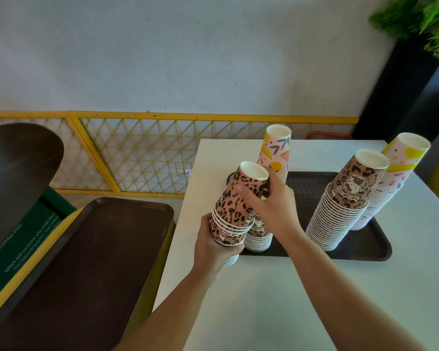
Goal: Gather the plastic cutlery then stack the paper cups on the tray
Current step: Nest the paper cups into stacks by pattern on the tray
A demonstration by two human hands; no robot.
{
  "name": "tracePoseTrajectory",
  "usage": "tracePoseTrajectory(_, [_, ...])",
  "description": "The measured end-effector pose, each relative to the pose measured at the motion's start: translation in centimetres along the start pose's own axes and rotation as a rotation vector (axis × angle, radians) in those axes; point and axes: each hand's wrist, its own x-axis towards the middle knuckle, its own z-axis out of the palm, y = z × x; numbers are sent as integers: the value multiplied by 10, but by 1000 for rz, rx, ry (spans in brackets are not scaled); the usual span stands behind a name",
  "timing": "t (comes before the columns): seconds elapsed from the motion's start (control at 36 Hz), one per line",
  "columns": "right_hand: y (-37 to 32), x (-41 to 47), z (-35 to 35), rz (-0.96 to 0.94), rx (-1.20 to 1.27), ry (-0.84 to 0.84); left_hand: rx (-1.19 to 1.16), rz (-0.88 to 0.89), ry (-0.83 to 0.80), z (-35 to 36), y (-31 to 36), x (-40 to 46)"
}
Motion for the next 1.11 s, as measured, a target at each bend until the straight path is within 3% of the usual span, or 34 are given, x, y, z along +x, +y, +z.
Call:
tracePoseTrajectory(0.44, [1, 23, -28, 68, 218, 211, -18, -44, 20, 1, -7, 3])
tracePoseTrajectory(0.64, [7, 30, -40, -77, -76, 373, -49, -69, 40, 0, -10, 5])
tracePoseTrajectory(1.11, [37, 10, -11, -96, -281, 128, -125, -70, 14, 4, -3, 5])
